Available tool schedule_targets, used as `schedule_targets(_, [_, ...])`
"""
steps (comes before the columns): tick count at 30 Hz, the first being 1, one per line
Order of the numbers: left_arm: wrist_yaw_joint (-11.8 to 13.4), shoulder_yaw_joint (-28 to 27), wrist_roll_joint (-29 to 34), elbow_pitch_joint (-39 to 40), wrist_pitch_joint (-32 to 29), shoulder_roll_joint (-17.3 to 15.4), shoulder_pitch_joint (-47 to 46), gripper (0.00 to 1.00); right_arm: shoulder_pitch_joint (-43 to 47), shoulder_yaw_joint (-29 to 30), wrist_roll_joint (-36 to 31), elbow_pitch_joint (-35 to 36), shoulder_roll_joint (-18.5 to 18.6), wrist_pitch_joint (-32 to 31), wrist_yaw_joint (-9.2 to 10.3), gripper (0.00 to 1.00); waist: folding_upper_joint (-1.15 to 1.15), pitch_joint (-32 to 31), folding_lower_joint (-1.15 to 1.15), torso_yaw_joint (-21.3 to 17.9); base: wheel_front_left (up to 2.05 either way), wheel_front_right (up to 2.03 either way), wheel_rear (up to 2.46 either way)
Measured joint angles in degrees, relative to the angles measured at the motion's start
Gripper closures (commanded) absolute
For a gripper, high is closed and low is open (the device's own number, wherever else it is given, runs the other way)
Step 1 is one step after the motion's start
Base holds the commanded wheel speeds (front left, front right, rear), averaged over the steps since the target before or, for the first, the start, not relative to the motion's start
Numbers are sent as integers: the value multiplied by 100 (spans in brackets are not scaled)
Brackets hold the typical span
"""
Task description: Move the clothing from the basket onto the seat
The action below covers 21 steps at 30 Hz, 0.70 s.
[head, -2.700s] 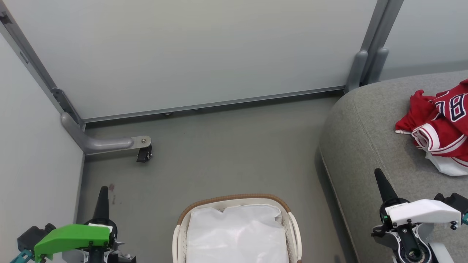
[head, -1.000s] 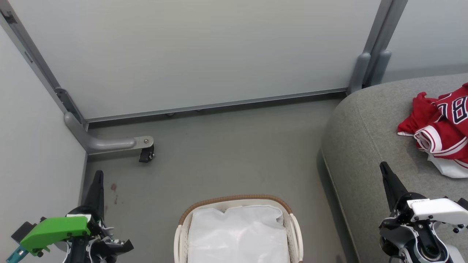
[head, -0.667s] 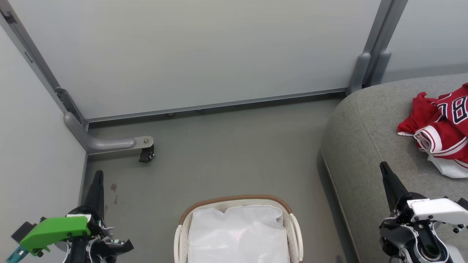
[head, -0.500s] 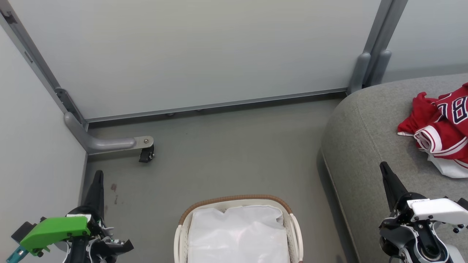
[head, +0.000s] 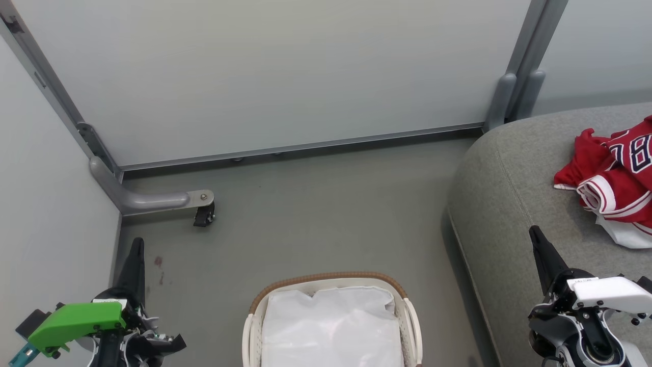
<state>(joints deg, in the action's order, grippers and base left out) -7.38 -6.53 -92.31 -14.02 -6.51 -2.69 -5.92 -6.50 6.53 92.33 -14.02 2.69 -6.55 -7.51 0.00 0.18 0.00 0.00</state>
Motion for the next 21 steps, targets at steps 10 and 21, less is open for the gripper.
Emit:
schedule_targets(10, [0,0,-1,0,0,0,-1,100,0,0,0,0,0,0,1,100,0,0,0,0,0,0,0])
schedule_targets(21, [0,0,-1,0,0,0,-1,100,0,0,0,0,0,0,0,100,0,0,0,0,0,0,0])
